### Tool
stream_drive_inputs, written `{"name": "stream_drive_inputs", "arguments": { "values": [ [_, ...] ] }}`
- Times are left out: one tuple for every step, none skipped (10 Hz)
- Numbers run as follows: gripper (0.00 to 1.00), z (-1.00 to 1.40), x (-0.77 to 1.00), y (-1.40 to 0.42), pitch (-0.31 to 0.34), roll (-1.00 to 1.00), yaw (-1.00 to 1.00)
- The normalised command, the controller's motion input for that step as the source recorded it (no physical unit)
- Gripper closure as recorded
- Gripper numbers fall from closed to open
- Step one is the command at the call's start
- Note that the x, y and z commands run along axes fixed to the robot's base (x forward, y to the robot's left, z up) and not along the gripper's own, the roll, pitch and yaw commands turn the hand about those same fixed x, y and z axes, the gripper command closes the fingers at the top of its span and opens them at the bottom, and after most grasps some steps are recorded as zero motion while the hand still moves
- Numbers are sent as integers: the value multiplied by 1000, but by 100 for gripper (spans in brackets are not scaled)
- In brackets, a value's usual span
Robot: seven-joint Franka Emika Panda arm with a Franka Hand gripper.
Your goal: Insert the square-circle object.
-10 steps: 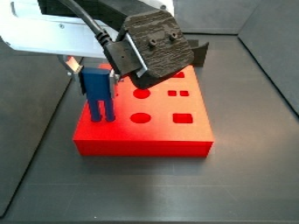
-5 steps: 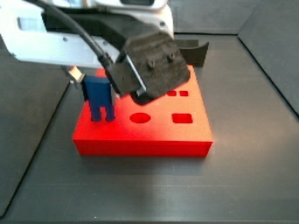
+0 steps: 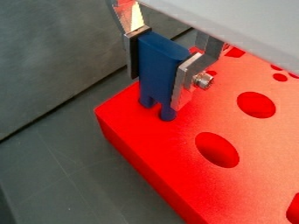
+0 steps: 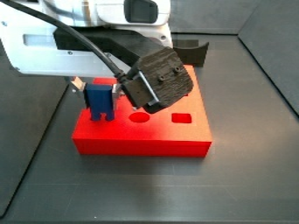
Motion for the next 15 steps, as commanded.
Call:
{"name": "stream_drive_inputs", "arguments": {
  "values": [
    [100,-774,0,-51,-34,0,91],
    [100,-680,180,0,-27,0,-223],
    [100,-617,80,0,-56,-39,-300],
    [100,-446,60,100,-49,-184,-489],
    [100,-477,214,117,0,-163,-594],
    [100,-477,120,83,0,-176,-546],
    [100,-566,11,46,-16,-151,-351],
    [100,-740,0,3,-21,-101,-246],
    [100,-823,0,0,-33,-24,-206],
    [100,-831,0,0,-59,-9,-206],
    [100,-891,-57,0,-94,-34,-40],
    [100,-711,0,0,-97,0,394],
    [100,-680,0,0,-164,69,517],
    [100,-674,-51,0,-219,0,291],
    [100,-703,-74,0,-274,0,103]
  ]
}}
